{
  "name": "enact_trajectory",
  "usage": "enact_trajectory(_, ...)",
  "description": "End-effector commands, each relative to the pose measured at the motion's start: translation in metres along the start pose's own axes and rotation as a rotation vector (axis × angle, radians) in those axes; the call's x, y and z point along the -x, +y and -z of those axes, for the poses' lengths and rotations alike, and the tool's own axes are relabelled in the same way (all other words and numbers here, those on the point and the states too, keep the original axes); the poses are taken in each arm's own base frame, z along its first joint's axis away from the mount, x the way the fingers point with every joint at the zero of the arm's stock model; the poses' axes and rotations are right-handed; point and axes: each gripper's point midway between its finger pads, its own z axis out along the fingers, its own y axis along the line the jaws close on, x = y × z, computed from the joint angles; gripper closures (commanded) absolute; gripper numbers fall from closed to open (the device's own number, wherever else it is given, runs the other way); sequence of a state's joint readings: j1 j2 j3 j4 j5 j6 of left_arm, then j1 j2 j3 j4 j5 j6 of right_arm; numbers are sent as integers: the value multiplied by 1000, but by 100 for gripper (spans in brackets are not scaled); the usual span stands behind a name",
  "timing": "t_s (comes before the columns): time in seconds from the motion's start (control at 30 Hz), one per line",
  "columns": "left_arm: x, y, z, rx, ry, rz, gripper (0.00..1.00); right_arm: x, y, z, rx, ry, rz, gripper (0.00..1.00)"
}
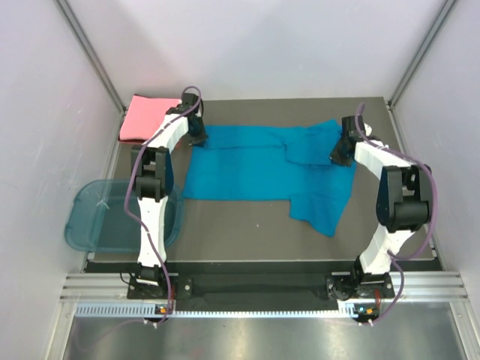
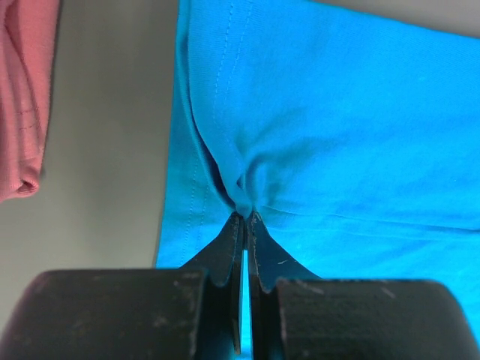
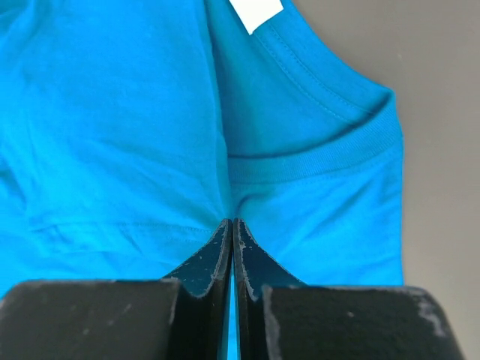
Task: Fold and stack the t-shirts
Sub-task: Fold the tshirt
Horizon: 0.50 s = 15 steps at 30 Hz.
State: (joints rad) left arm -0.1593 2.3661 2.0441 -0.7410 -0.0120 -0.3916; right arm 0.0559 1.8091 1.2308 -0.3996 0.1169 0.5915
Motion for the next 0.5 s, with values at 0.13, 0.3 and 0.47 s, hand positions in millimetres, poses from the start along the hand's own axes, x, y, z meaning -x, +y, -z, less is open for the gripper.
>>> enact_trajectory(0.13,16,-8,10,-14,-49,-8,100,-8,-11,22,-11,-12,-69,100)
enact_trajectory(0.3,15,-6,10,-5,-48,-11,100,-19,-9,27,27,-28,-132,100)
enact_trajectory(0.47,14,-8,9,-16,-40,-7,100,-8,-1,30,91,-108,-178,95)
